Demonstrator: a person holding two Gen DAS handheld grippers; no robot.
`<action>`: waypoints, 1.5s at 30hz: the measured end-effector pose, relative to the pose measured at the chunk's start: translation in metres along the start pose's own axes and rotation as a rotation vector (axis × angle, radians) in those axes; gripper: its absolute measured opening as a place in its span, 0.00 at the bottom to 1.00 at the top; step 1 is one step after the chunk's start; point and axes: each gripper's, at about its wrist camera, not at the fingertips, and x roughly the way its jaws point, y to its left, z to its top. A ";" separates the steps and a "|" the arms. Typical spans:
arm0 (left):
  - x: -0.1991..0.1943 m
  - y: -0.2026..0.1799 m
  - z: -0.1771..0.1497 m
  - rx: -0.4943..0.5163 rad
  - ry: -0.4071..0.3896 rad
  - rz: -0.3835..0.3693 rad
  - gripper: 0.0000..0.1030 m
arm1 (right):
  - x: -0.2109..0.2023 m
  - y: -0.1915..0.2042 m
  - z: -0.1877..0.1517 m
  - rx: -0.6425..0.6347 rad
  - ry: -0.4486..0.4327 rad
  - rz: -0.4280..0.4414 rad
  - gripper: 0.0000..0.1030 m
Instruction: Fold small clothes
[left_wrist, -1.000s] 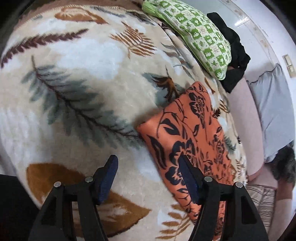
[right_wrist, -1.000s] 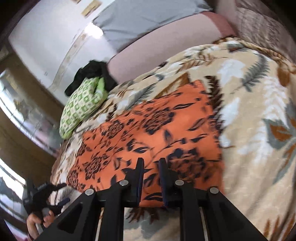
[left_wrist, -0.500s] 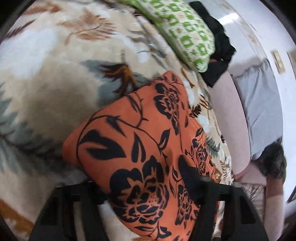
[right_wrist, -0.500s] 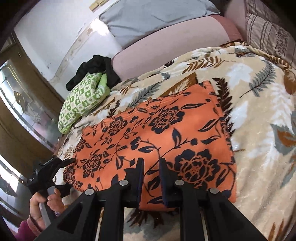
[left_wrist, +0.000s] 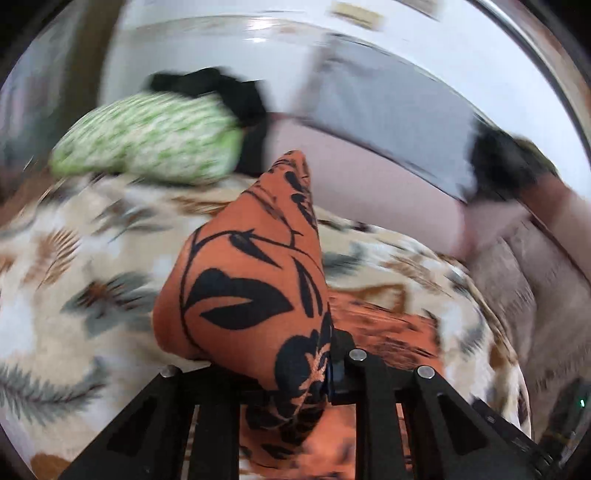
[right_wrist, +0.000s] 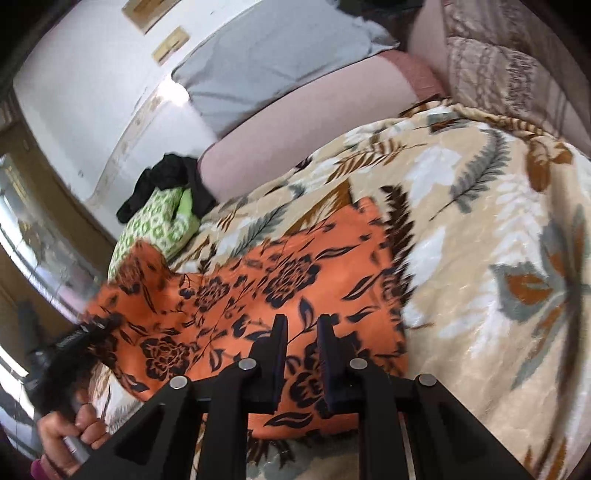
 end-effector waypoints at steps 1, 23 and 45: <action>0.003 -0.024 -0.002 0.040 0.020 -0.023 0.20 | -0.003 -0.004 0.002 0.010 -0.012 -0.005 0.17; -0.002 -0.012 -0.038 0.113 0.226 0.012 0.78 | -0.015 -0.040 0.020 0.229 0.021 0.261 0.19; 0.024 -0.003 -0.055 0.251 0.217 0.091 0.78 | 0.015 -0.004 -0.017 0.036 0.222 -0.009 0.14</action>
